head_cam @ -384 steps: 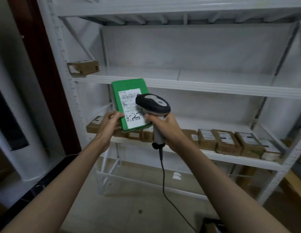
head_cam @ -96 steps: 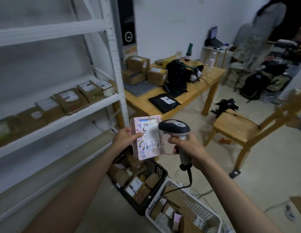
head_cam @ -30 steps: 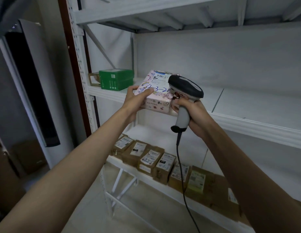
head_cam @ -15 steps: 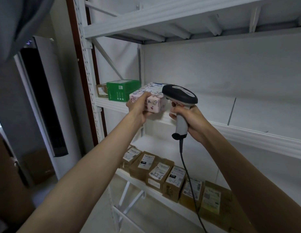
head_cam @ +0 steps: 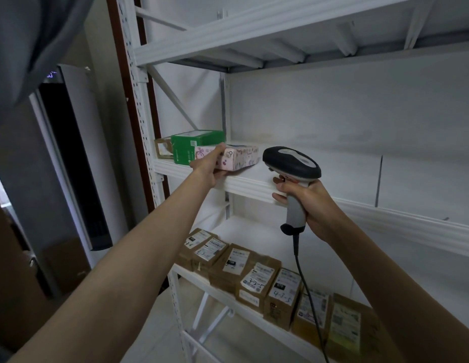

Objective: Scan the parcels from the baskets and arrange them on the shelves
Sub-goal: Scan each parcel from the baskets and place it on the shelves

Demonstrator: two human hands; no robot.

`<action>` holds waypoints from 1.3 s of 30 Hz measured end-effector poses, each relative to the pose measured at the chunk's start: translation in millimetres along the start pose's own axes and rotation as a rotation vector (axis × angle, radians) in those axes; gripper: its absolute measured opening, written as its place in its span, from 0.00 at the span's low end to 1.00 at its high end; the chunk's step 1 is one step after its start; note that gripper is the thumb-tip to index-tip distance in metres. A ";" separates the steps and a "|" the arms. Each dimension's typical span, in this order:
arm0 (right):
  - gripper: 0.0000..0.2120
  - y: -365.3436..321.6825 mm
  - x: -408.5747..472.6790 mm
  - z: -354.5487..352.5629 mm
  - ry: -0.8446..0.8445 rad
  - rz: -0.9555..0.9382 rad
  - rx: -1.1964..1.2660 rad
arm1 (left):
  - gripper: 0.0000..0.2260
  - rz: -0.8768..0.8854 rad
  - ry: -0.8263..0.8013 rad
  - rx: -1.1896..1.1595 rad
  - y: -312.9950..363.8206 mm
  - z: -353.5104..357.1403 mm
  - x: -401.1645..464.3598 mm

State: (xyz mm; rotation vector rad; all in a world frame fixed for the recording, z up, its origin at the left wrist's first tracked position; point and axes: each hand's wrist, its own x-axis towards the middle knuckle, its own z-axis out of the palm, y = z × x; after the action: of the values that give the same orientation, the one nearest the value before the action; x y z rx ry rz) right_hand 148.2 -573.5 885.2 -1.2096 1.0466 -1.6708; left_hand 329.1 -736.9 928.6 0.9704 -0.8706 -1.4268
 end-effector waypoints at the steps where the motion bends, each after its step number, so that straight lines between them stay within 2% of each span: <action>1: 0.16 0.4 0.8 0.4 0.001 -0.001 -0.002 | 0.42 0.015 0.001 0.036 -3.3 -0.5 3.6; 4: 0.15 3.2 2.3 2.5 -0.005 -0.004 -0.004 | 0.56 0.119 0.125 0.352 -12.5 -4.1 11.0; 6: 0.15 5.8 2.8 4.5 -0.008 -0.008 -0.008 | 0.58 0.224 0.173 0.566 -16.6 -5.8 12.8; 8: 0.16 8.5 3.4 5.7 -0.002 -0.005 -0.009 | 0.54 0.426 0.221 0.763 -19.9 -7.3 13.4; 10: 0.17 10.7 4.4 6.7 0.000 -0.003 -0.009 | 0.45 0.748 0.222 1.003 -23.6 -8.6 13.8; 12: 0.18 12.4 5.8 8.1 0.002 -0.004 -0.013 | 0.36 1.011 0.107 1.238 -25.1 -9.1 11.9; 14: 0.19 13.5 7.0 10.0 0.011 -0.005 -0.017 | 0.30 1.105 -0.017 1.440 -25.6 -8.2 10.6; 18: 0.19 15.3 6.8 13.1 0.001 0.005 -0.025 | 0.24 1.092 -0.081 1.546 -25.5 -7.8 15.6; 24: 0.21 14.0 1.4 12.5 -0.002 0.013 -0.053 | 0.25 1.050 -0.129 1.630 -19.6 -8.4 30.3; 28: 0.23 11.5 -3.0 10.1 0.023 0.019 -0.091 | 0.26 1.006 -0.149 1.638 -16.0 -7.1 36.6; 39: 0.20 7.5 -15.8 4.7 0.102 0.015 -0.147 | 0.27 0.930 -0.220 1.587 -10.0 -8.5 49.0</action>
State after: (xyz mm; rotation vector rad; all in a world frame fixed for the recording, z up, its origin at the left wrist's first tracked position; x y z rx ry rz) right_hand 157.2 -562.1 874.4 -1.2161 1.2571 -1.6829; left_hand 332.5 -784.8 912.1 1.1633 -2.3165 0.2089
